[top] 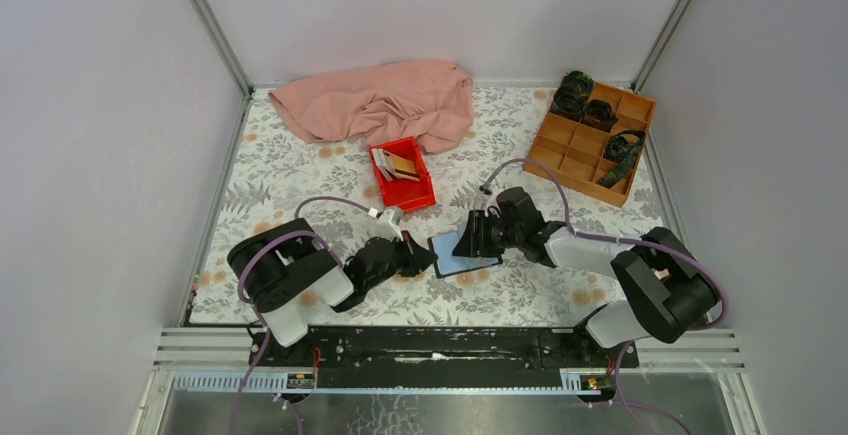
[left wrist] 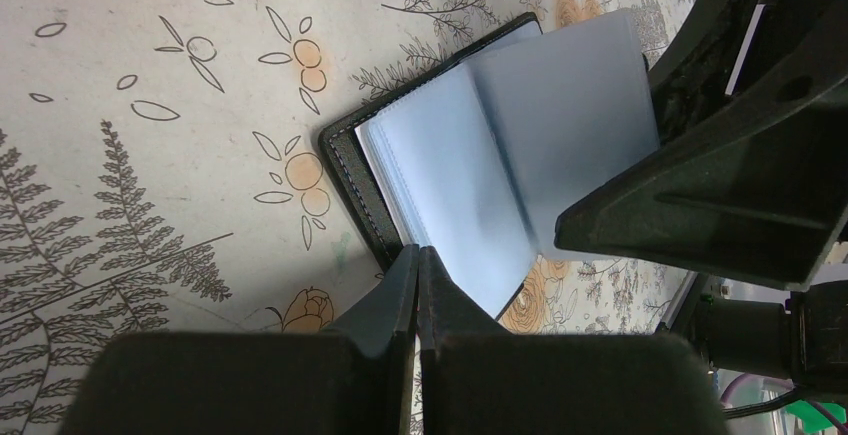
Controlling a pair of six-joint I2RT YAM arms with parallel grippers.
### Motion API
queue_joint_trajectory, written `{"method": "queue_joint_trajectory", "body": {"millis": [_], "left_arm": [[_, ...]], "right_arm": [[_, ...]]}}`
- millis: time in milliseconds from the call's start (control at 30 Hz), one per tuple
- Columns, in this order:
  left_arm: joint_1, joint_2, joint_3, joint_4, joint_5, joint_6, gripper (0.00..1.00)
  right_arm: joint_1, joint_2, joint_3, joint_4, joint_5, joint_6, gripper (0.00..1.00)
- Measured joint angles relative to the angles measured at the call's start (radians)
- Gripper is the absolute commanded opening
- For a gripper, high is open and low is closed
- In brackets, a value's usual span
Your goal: Take the credit cards out of the card holder
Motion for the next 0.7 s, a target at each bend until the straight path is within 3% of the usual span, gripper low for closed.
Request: {"method": "queue_joint_trajectory", "body": {"millis": [700], "left_arm": [[0.000,0.005,0.003,0.003,0.013,-0.001,0.02]], "right_arm": [[0.136,0.039,0.034,-0.014,0.031,0.041,0.56]]}}
